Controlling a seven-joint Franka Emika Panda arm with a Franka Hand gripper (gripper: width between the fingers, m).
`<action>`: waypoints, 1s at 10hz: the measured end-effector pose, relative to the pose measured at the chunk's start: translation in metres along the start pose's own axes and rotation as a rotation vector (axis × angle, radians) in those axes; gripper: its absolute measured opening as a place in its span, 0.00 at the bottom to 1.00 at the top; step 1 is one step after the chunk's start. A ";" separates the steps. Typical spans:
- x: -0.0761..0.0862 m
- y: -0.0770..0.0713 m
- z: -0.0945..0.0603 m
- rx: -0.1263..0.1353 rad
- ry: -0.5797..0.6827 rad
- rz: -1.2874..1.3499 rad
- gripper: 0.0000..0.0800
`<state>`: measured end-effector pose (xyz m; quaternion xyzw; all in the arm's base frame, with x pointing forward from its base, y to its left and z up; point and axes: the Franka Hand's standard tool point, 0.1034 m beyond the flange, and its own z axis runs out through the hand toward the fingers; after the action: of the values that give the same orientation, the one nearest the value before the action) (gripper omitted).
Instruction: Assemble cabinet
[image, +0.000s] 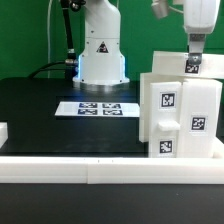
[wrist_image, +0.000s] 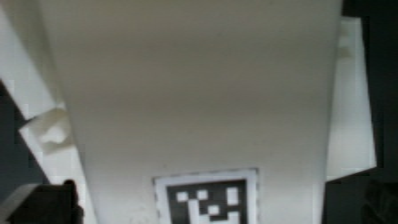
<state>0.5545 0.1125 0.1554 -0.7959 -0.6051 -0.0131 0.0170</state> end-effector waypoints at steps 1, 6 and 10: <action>0.000 0.000 0.001 0.000 -0.001 0.003 1.00; -0.003 0.000 0.001 0.000 -0.002 0.040 0.70; -0.004 0.001 0.001 0.000 -0.001 0.272 0.70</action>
Offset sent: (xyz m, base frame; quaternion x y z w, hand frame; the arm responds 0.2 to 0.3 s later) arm 0.0000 0.0000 0.0000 0.0000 0.0000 0.0000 1.0000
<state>0.5542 0.1089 0.1541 -0.8706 -0.4915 -0.0102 0.0183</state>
